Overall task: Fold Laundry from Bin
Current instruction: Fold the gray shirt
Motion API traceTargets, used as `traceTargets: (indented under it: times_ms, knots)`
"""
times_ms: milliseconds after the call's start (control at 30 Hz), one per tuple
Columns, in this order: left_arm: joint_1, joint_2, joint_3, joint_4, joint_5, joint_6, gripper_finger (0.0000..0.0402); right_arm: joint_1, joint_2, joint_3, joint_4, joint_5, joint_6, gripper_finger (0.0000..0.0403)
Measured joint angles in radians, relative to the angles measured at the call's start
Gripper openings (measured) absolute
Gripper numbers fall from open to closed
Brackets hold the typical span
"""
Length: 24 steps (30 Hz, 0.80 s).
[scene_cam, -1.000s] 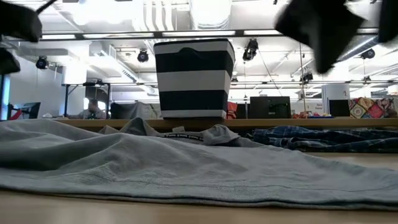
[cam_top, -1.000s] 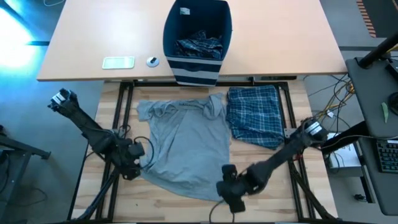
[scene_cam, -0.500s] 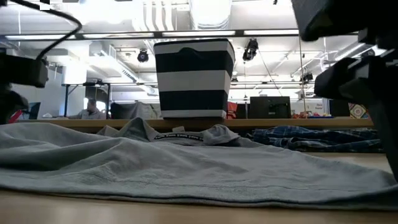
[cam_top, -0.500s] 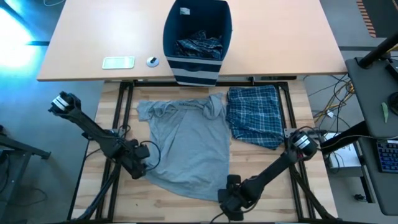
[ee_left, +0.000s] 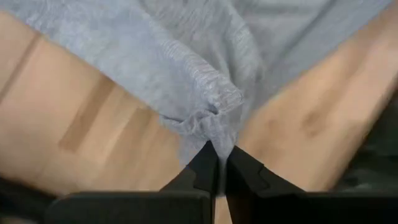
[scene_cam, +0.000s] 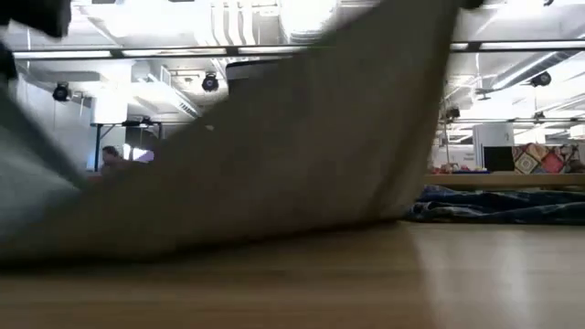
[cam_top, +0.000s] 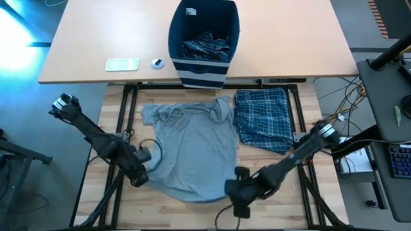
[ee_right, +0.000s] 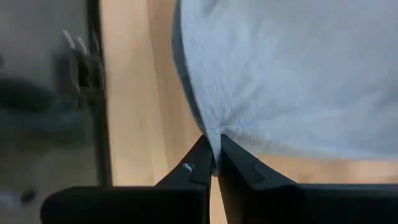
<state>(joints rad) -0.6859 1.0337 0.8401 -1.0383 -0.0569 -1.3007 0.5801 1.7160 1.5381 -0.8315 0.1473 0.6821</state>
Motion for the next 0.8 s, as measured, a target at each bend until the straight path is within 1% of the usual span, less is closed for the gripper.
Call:
traceTargets:
  times_ms: [100,167,233,300,367,433,467,567,633,700,733,800]
  knots:
    - [0.033,-0.074,0.093,-0.108,-0.006,-0.063,0.0002,-0.033,-0.124,0.019,-0.077,0.156,-0.043,0.0010]
    - [0.060,-0.130,0.117,-0.186,-0.009,-0.105,0.0001,-0.064,-0.201,0.018,-0.131,0.253,-0.047,0.0010]
    - [0.088,-0.179,0.114,-0.243,-0.009,-0.143,0.0003,-0.100,-0.265,0.006,-0.186,0.293,-0.044,0.0009]
    - [0.100,-0.220,0.081,-0.249,-0.003,-0.179,0.0003,-0.124,-0.313,-0.007,-0.225,0.299,-0.041,0.0009]
    - [0.101,-0.247,0.031,-0.221,0.025,-0.211,0.0003,-0.131,-0.342,-0.018,-0.245,0.298,-0.038,0.0009]
    - [0.100,-0.257,-0.029,-0.130,0.070,-0.232,0.0003,-0.129,-0.350,-0.025,-0.248,0.264,-0.026,0.0009]
    - [0.098,-0.258,-0.062,-0.066,0.108,-0.236,0.0003,-0.124,-0.350,-0.026,-0.246,0.225,-0.017,0.0009]
    - [0.077,-0.241,-0.155,0.215,0.269,-0.236,0.0001,-0.094,-0.331,-0.027,-0.234,0.067,0.025,0.0009]
    - [0.049,-0.219,-0.190,0.422,0.332,-0.239,0.0001,-0.058,-0.315,-0.027,-0.223,-0.048,0.056,0.0009]
    - [0.014,-0.198,-0.202,0.591,0.344,-0.250,0.0001,-0.019,-0.300,-0.027,-0.227,-0.120,0.106,0.0009]
    - [-0.003,-0.189,-0.202,0.655,0.346,-0.251,0.0001,0.003,-0.296,-0.027,-0.227,-0.139,0.125,0.0009]
    - [-0.032,-0.166,-0.196,0.713,0.344,-0.252,0.0001,0.044,-0.289,-0.034,-0.235,-0.143,0.146,0.0009]
